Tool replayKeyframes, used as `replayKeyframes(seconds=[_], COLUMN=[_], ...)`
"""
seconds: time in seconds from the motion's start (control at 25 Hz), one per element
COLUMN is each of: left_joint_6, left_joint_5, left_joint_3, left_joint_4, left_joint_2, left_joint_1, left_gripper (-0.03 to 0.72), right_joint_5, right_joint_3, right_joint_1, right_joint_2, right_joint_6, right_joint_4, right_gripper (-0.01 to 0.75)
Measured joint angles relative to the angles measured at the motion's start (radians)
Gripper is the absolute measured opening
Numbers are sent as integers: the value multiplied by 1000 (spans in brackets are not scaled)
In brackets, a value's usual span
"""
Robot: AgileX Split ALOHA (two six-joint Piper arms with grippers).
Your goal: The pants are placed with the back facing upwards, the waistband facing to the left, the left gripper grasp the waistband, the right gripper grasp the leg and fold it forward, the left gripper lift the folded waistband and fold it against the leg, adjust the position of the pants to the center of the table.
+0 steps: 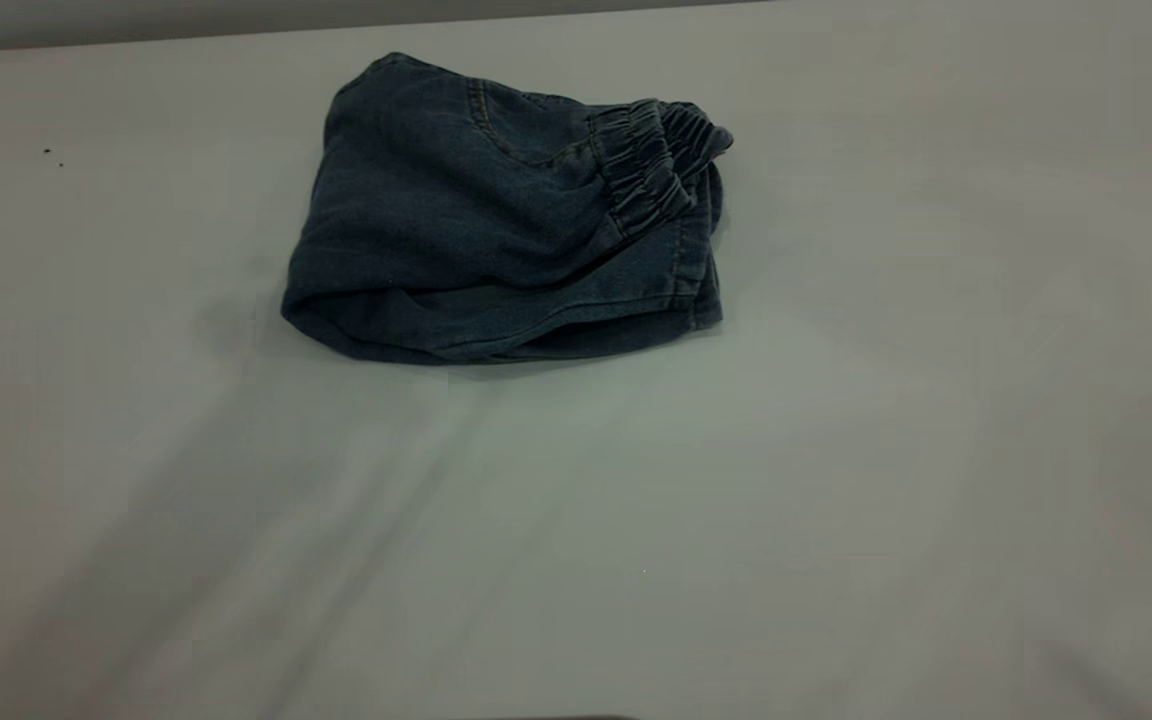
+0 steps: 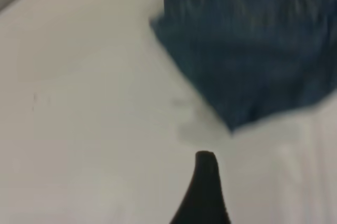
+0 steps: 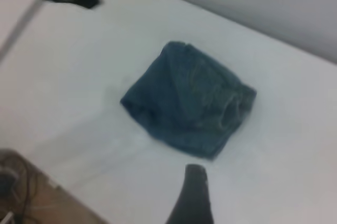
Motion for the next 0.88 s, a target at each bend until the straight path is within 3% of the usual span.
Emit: replayKeyframes(seconds=[0.28, 0.56, 0.88], left_joint_6=[14, 15, 24], left_joint_5=[0, 0, 1], left_joint_3=[398, 638, 871], left_joint_4=[-12, -83, -176], left_joint_2=[-430, -737, -878], left_joint_1=[0, 0, 0], left_gripper=[563, 563, 563], right_joint_5=[4, -64, -126], right_joint_3=[351, 741, 947], right_joint_1=[0, 0, 0], right_joint_2=[-247, -520, -794], right_joint_6=[24, 6, 5], right_joint_4=[4, -1, -25], right_gripper=[566, 566, 566])
